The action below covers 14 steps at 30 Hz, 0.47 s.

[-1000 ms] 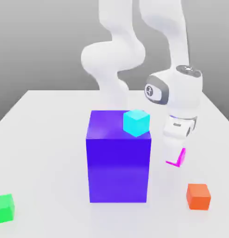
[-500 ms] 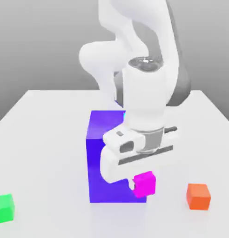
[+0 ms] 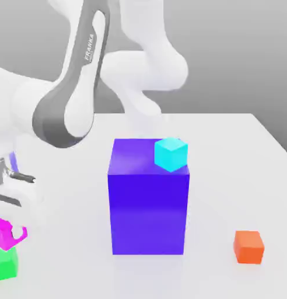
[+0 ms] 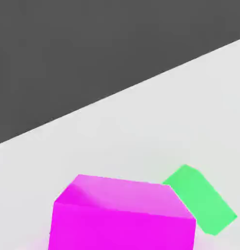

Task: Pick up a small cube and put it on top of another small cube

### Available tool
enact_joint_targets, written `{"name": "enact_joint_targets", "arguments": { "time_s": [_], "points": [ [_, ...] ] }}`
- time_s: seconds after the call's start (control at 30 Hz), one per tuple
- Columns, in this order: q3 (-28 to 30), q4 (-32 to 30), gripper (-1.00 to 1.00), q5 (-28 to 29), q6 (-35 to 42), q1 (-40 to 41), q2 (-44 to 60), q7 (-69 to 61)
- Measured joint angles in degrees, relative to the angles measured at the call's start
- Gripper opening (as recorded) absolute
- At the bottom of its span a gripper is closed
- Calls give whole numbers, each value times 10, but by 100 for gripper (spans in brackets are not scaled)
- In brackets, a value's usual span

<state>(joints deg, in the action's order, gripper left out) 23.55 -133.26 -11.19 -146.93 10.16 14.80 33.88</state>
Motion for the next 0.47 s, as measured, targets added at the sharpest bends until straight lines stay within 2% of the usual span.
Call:
{"name": "enact_joint_targets", "arguments": {
  "time_s": [0.1, 0.13, 0.33, 0.47],
  "points": [
    [-23, 4, -100, -42, -43, 25, 56, -27],
    [-32, 5, 100, -54, -56, 33, 72, -34],
    [-36, 5, 100, -59, -63, 36, 80, -38],
    [-11, 0, 100, -13, -16, 19, 22, -5]
  ]
}}
